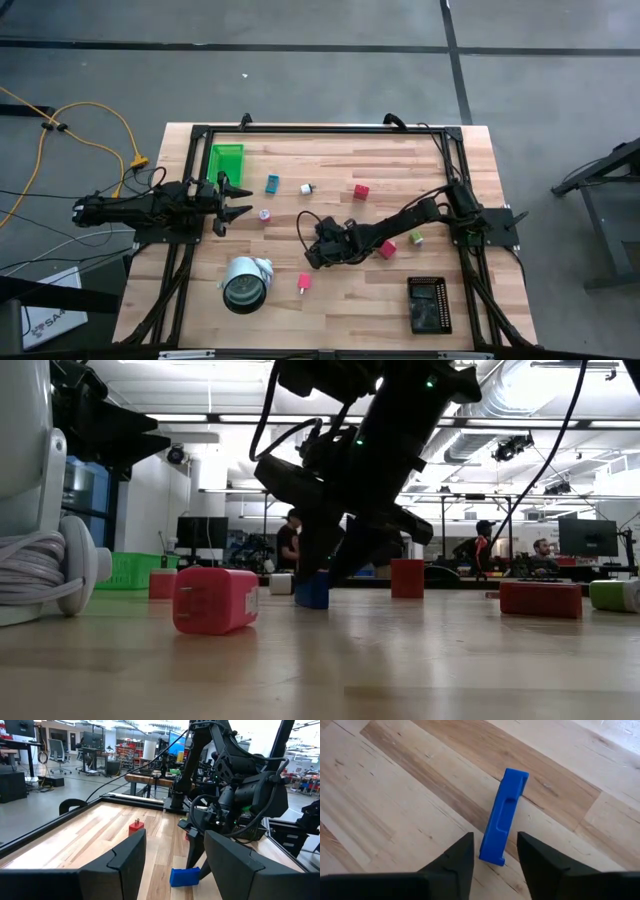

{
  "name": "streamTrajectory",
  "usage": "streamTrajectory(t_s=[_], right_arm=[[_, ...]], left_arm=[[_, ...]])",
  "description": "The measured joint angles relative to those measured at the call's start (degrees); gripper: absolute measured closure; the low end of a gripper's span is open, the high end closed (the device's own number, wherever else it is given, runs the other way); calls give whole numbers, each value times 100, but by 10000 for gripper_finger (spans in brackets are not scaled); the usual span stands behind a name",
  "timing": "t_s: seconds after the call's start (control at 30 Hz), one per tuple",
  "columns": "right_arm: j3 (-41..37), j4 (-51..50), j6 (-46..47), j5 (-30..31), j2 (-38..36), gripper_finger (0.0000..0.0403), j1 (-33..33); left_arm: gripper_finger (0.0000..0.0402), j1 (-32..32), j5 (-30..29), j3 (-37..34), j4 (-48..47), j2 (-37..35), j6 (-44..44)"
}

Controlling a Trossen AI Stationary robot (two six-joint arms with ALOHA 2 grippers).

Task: Pick & Place Office items
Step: Put the blue digital clock into the black bin

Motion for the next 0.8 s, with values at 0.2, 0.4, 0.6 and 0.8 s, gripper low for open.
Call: streamTrajectory(t_s=[0.2, 0.4, 0.6, 0.8], right_arm=[[0, 1, -2, -8, 0, 314, 0], [0, 3, -2, -20, -4, 343, 0], [0, 5, 20, -32, -7, 337, 0], [0, 8, 24, -32, -9, 343, 2]], left_arm=[[206, 0, 0, 1, 0, 0, 0], [206, 0, 0, 1, 0, 0, 0], [206, 0, 0, 0, 0, 0, 0], [206, -2, 0, 0, -2, 0, 0]])
